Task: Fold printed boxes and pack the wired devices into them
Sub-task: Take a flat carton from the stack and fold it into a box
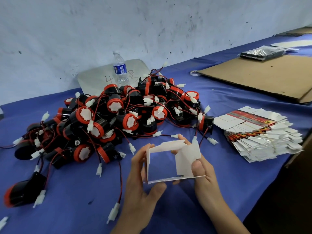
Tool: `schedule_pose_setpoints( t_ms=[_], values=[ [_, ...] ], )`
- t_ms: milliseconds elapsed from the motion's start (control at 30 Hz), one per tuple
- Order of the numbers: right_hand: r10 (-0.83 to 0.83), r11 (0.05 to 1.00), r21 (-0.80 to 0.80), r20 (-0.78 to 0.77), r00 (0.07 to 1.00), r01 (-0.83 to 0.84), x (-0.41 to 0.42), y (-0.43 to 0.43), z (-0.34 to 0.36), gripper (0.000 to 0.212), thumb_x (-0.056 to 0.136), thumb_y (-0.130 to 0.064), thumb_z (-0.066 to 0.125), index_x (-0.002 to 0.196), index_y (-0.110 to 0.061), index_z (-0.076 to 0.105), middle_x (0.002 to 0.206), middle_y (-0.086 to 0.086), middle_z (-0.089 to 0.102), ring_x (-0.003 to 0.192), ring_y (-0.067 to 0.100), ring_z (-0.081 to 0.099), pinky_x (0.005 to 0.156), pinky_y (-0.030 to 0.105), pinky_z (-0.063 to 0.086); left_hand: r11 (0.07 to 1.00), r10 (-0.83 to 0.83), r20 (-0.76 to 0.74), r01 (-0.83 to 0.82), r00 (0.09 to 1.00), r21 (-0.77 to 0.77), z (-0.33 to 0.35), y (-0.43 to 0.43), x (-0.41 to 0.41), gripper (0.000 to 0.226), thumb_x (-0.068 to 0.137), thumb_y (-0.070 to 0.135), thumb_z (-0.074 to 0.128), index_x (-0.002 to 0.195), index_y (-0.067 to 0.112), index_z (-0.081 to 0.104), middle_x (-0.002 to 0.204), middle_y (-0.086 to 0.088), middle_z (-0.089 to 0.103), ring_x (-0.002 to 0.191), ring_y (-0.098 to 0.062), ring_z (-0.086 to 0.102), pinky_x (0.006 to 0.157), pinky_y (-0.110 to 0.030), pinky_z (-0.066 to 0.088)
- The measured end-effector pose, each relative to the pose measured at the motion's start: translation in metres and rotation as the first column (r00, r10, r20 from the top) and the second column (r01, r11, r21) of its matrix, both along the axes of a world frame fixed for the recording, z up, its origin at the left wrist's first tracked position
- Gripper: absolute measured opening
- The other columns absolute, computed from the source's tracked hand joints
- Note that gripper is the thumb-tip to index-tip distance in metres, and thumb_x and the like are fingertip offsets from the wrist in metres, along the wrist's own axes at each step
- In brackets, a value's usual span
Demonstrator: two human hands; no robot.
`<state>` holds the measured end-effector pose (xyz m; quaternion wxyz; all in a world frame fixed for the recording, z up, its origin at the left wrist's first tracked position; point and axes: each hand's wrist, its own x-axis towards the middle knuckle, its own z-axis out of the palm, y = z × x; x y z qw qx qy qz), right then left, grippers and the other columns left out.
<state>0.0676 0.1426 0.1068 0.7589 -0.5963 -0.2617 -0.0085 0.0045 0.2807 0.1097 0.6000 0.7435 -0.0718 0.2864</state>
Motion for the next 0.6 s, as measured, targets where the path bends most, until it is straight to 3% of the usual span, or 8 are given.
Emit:
schedule_pose_setpoints(
  t_ms=[100,167,200,267,333,467,533,600],
  values=[
    [-0.044,0.998,-0.043,0.078,0.996,0.048,0.002,0.000,-0.006,0.040,0.096,-0.054,0.038,0.134,-0.045,0.052,0.139,-0.019,0.052,0.130,0.012,0.049,0.091,0.024,0.051,1.000,-0.009,0.024,0.009,1.000,0.014,-0.002,0.000,0.001,0.056,0.084,0.072,0.051,0.134,0.053,0.037,0.139,0.027,0.044,0.128,0.006,0.044,0.091,-0.006,0.040],
    [-0.027,0.997,-0.070,0.092,0.995,0.033,0.005,0.000,-0.013,0.045,0.095,-0.045,0.031,0.138,-0.045,0.046,0.142,-0.020,0.048,0.136,0.005,0.041,0.103,0.023,0.042,1.000,0.015,-0.008,-0.015,1.000,-0.007,-0.003,0.000,0.001,0.051,0.081,0.075,0.051,0.129,0.058,0.039,0.136,0.031,0.044,0.127,0.008,0.044,0.093,-0.008,0.041],
    [-0.005,0.998,-0.063,0.051,0.999,0.008,0.006,0.001,-0.013,0.046,0.092,-0.044,0.032,0.136,-0.047,0.048,0.141,-0.021,0.049,0.135,0.002,0.041,0.102,0.020,0.042,0.999,0.030,-0.026,-0.031,0.999,-0.026,-0.003,0.000,0.001,0.050,0.079,0.077,0.052,0.125,0.061,0.040,0.134,0.032,0.045,0.127,0.008,0.043,0.095,-0.014,0.042],
    [0.015,1.000,-0.025,-0.023,1.000,-0.016,0.007,0.002,-0.012,0.048,0.083,-0.066,0.050,0.128,-0.051,0.054,0.135,-0.024,0.054,0.132,0.003,0.044,0.098,0.019,0.043,0.997,0.046,-0.044,-0.049,0.998,-0.055,-0.003,-0.001,0.001,0.049,0.076,0.079,0.052,0.121,0.064,0.042,0.134,0.032,0.046,0.130,0.005,0.042,0.102,-0.030,0.037],
    [0.018,0.999,-0.039,-0.048,0.999,-0.020,0.006,0.001,-0.012,0.066,0.070,-0.084,0.049,0.126,-0.050,0.056,0.134,-0.020,0.057,0.133,0.011,0.046,0.100,0.024,0.043,0.998,0.033,-0.035,-0.035,0.999,-0.059,-0.001,-0.004,0.001,0.049,0.079,0.076,0.051,0.124,0.059,0.043,0.140,0.025,0.045,0.135,-0.003,0.039,0.106,-0.041,0.034],
    [-0.040,0.995,-0.081,0.129,0.991,0.051,-0.001,0.002,-0.001,0.050,0.093,-0.065,0.039,0.135,-0.041,0.049,0.137,-0.014,0.055,0.124,0.009,0.053,0.096,0.013,0.039,0.998,0.049,-0.021,-0.049,0.999,-0.049,0.003,-0.007,-0.001,0.049,0.085,0.071,0.048,0.127,0.046,0.046,0.144,0.012,0.046,0.137,-0.013,0.040,0.107,-0.053,0.037],
    [-0.056,0.993,-0.094,0.129,0.990,0.068,-0.002,0.002,0.000,0.037,0.095,-0.051,0.043,0.131,-0.046,0.051,0.132,-0.013,0.058,0.104,0.023,0.061,0.086,0.009,0.042,0.996,0.085,-0.026,-0.085,0.996,-0.019,0.003,-0.007,-0.002,0.047,0.088,0.066,0.047,0.126,0.038,0.046,0.142,0.013,0.048,0.133,-0.016,0.044,0.103,-0.055,0.040],
    [-0.063,0.992,-0.100,0.138,0.988,0.077,-0.004,0.002,0.000,0.037,0.092,-0.041,0.046,0.128,-0.048,0.052,0.129,-0.012,0.060,0.092,0.035,0.058,0.073,0.008,0.042,0.995,0.103,-0.043,-0.103,0.994,0.000,0.002,-0.007,-0.002,0.042,0.090,0.052,0.046,0.126,0.031,0.044,0.140,0.014,0.050,0.126,-0.022,0.051,0.101,-0.051,0.043]
  ],
)
